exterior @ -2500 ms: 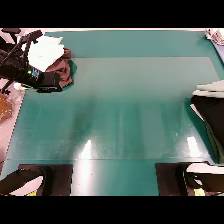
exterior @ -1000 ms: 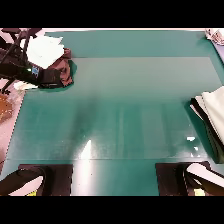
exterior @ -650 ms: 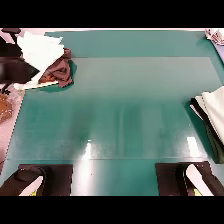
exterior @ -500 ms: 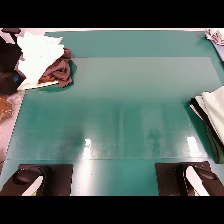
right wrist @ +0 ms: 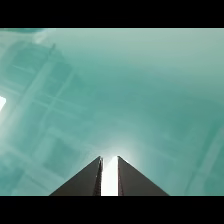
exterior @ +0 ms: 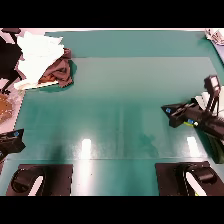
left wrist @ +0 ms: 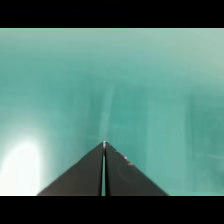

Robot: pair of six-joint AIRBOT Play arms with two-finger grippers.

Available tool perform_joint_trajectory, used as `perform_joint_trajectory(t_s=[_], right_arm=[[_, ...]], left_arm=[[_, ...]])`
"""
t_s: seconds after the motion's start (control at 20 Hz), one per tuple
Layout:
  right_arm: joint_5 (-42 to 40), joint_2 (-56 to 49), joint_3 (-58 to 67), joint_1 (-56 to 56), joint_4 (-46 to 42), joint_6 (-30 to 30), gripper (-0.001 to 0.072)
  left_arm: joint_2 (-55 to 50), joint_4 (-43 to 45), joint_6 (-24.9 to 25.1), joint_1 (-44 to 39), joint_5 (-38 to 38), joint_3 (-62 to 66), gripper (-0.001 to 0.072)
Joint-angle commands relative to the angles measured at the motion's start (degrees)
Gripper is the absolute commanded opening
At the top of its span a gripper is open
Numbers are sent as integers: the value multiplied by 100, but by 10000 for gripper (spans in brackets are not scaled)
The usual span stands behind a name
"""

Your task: Fold the shirts.

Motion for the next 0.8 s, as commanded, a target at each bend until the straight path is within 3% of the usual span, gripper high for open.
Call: perform_joint_trajectory(t_s=[0.0, 0.75], right_arm=[[-258, 573, -627, 162, -15, 87, 120], [-476, 2280, -1486, 162, 26, 155, 120]], left_arm=[[256, 59, -127, 2, -258, -260, 38], [256, 28, -127, 2, -247, -260, 39]])
